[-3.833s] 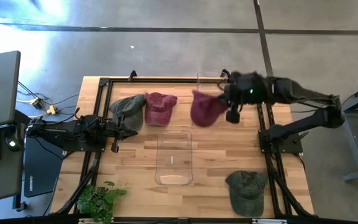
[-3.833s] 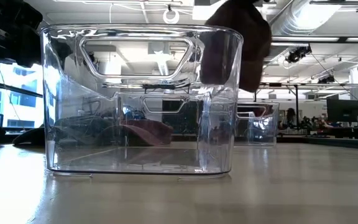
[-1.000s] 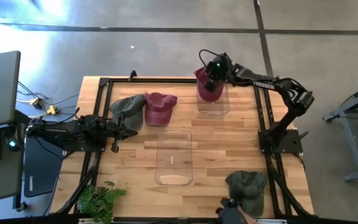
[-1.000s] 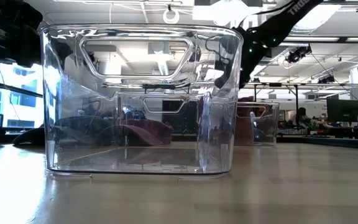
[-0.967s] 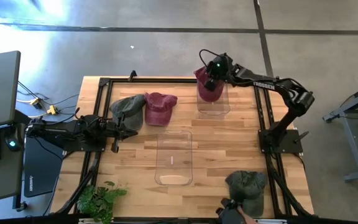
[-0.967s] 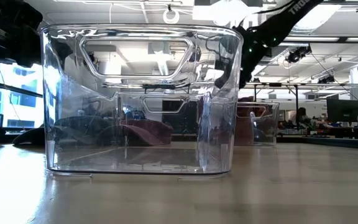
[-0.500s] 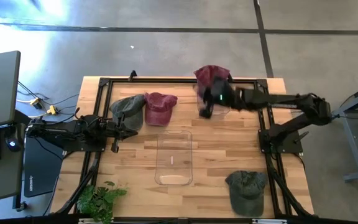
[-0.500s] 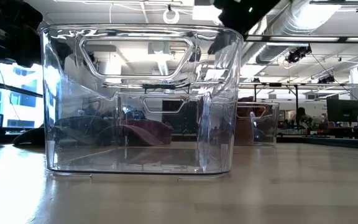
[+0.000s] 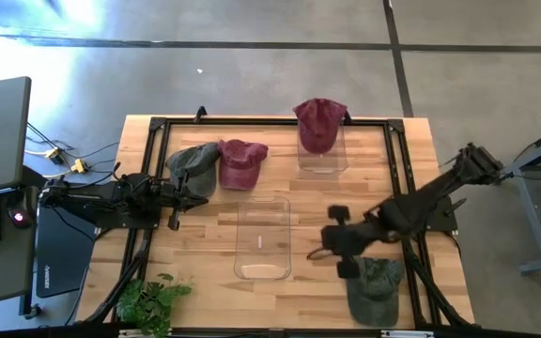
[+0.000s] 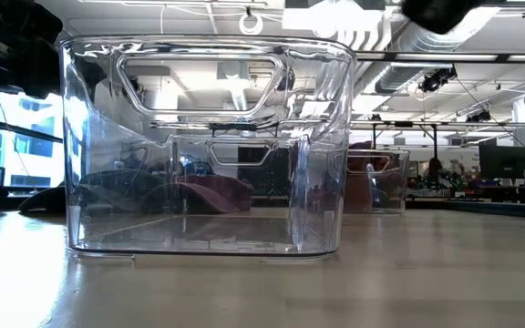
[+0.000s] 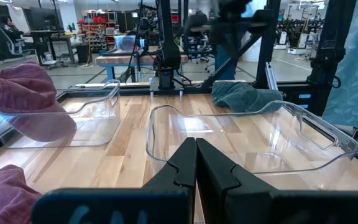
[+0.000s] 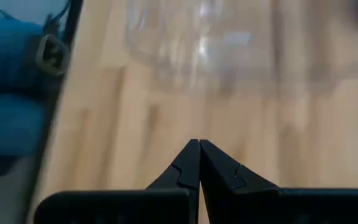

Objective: Pick & Place hat
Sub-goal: Put the top black cap into the bottom transparent bin

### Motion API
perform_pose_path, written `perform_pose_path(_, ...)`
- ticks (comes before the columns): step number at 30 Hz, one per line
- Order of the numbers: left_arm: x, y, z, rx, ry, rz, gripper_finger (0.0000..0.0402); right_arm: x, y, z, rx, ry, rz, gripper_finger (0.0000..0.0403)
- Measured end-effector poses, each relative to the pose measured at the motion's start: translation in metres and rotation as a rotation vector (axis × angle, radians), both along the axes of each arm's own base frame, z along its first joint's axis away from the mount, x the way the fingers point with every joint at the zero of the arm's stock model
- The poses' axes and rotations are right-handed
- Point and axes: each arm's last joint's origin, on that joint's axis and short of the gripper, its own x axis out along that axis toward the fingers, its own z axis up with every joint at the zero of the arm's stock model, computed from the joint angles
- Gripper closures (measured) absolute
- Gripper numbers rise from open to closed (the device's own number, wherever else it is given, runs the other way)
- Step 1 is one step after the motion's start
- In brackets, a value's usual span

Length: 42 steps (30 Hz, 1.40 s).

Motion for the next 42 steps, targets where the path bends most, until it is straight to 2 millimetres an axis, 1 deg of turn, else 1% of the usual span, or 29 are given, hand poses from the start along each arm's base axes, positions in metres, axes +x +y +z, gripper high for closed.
perform_pose_path(3, 0.0, 0.0, 0.0, 0.0, -0.001, 0.0, 0.0401, -0.015, 0.009, -0.006, 0.081, 0.13, -0.144, 0.0399)
perform_pose_path(6, 0.0, 0.0, 0.0, 0.0, -0.001, 0.0, 0.0401, -0.03, 0.013, -0.011, 0.144, 0.265, -0.318, 0.0384)
perform_pose_path(10, 0.0, 0.0, 0.0, -0.005, -0.002, 0.0, 0.0401, -0.048, 0.021, -0.014, 0.201, 0.415, -0.451, 0.0343)
perform_pose_path(12, 0.0, 0.0, 0.0, -0.063, 0.003, -0.015, 0.0401, -0.055, 0.025, -0.015, 0.204, 0.444, -0.52, 0.0314)
perform_pose_path(14, 0.0, -0.001, 0.0, -0.144, 0.009, -0.028, 0.0401, -0.058, 0.029, -0.015, 0.199, 0.411, -0.559, 0.0286)
perform_pose_path(17, 0.0, 0.0, 0.0, -0.236, 0.016, -0.01, 0.0401, -0.061, 0.037, -0.014, 0.177, 0.304, -0.571, 0.0248)
perform_pose_path(19, 0.0, -0.001, 0.0, -0.307, 0.022, -0.021, 0.0401, -0.062, 0.043, -0.012, 0.177, 0.222, -0.574, 0.0228)
perform_pose_path(21, 0.0, -0.001, 0.002, -0.34, 0.017, -0.038, 0.0401, -0.063, 0.048, -0.011, 0.191, 0.16, -0.564, 0.0214)
perform_pose_path(23, 0.0, 0.001, 0.003, -0.336, -0.007, 0.015, 0.0401, -0.063, 0.053, -0.009, 0.208, 0.127, -0.545, 0.0206)
perform_pose_path(25, 0.001, 0.003, 0.005, -0.319, -0.02, 0.115, 0.0401, -0.062, 0.055, -0.008, 0.226, 0.119, -0.536, 0.0203)
perform_pose_path(27, 0.002, 0.006, 0.006, -0.298, 0.053, 0.21, 0.0401, -0.062, 0.055, -0.008, 0.23, 0.119, -0.535, 0.0203)
perform_pose_path(29, 0.003, 0.008, 0.016, -0.28, 0.111, 0.294, 0.0402, -0.062, 0.055, -0.008, 0.227, 0.117, -0.533, 0.0206)
perform_pose_path(32, 0.007, 0.01, 0.037, -0.25, 0.224, 0.424, 0.0402, -0.062, 0.055, -0.008, 0.209, 0.093, -0.527, 0.0211)
perform_pose_path(34, 0.013, 0.011, 0.055, -0.231, 0.32, 0.485, 0.0402, -0.061, 0.055, -0.008, 0.2, 0.082, -0.524, 0.0215)
perform_pose_path(36, 0.023, 0.012, 0.077, -0.213, 0.395, 0.544, 0.0401, -0.061, 0.055, -0.008, 0.19, 0.07, -0.514, 0.0219)
perform_pose_path(39, 0.037, 0.016, 0.105, -0.168, 0.583, 0.697, 0.0401, -0.06, 0.054, -0.007, 0.177, 0.052, -0.515, 0.0224)
perform_pose_path(42, 0.058, 0.029, 0.127, -0.164, 0.8, 0.866, 0.0394, -0.059, 0.055, -0.006, 0.172, 0.018, -0.51, 0.023)
